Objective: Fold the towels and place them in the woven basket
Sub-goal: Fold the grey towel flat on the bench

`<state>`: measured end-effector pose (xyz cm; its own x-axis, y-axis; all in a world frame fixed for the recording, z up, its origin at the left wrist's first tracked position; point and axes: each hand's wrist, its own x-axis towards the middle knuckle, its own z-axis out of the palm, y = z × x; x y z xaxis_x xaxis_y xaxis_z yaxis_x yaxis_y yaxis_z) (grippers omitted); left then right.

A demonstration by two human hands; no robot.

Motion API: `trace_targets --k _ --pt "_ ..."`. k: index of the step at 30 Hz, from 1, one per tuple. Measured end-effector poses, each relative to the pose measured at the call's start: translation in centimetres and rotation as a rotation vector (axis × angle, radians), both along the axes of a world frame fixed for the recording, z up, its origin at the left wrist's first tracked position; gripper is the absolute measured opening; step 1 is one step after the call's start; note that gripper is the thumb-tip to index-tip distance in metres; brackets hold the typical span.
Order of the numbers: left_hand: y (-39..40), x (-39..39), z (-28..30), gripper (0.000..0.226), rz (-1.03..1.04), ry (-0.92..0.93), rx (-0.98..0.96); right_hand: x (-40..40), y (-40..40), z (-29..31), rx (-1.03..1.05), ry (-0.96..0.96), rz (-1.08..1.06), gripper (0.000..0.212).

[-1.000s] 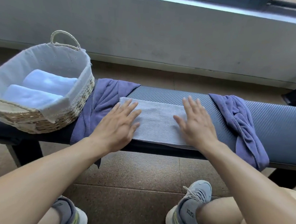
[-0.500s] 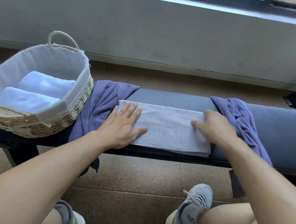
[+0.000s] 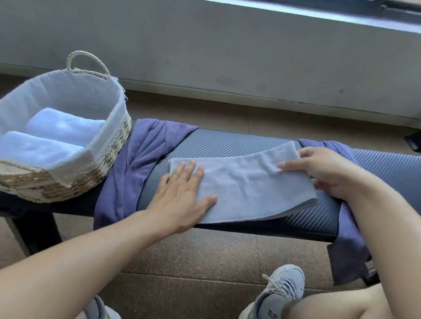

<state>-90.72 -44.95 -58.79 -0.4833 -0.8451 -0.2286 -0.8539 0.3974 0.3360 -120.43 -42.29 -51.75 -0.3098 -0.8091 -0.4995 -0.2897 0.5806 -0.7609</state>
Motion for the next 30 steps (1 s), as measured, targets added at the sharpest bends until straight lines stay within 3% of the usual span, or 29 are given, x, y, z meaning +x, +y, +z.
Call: trace_targets --k 5,9,12,15,17,20,22,25,30 --pt "-1.1 0.4 0.5 0.055 0.007 -0.032 -0.242 1.7 -0.3 2.1 -0.076 -0.062 0.03 0.041" --pt "-2.7 1.6 -0.2 0.063 -0.078 -0.081 -0.082 6.2 -1.2 2.6 -0.16 -0.072 0.081 0.041" --pt "-3.7 2.2 0.0 0.059 -0.056 0.112 0.058 10.3 -1.7 1.7 -0.175 -0.001 0.157 0.041" --pt "-4.6 2.8 0.6 0.039 0.197 0.472 0.002 13.5 -2.1 0.4 -0.195 0.15 0.248 0.038" --pt "-5.0 3.2 1.2 0.024 0.419 0.606 -0.039 15.0 -2.1 -0.2 -0.201 0.267 0.334 0.036" --pt "-5.0 3.3 1.7 0.016 0.59 0.829 0.338 16.6 -2.0 -0.9 -0.226 0.403 0.418 0.036" --pt "-4.7 3.4 1.8 0.015 0.598 0.858 0.483 17.4 -1.9 -1.2 -0.223 0.449 0.436 0.036" --pt "-4.7 3.4 1.6 0.017 0.615 0.916 0.524 18.5 -2.0 -1.8 -0.216 0.463 0.442 0.039" --pt "-5.3 3.5 0.9 0.041 0.628 0.964 0.572 20.2 -1.8 -2.4 -0.211 0.449 0.454 0.048"
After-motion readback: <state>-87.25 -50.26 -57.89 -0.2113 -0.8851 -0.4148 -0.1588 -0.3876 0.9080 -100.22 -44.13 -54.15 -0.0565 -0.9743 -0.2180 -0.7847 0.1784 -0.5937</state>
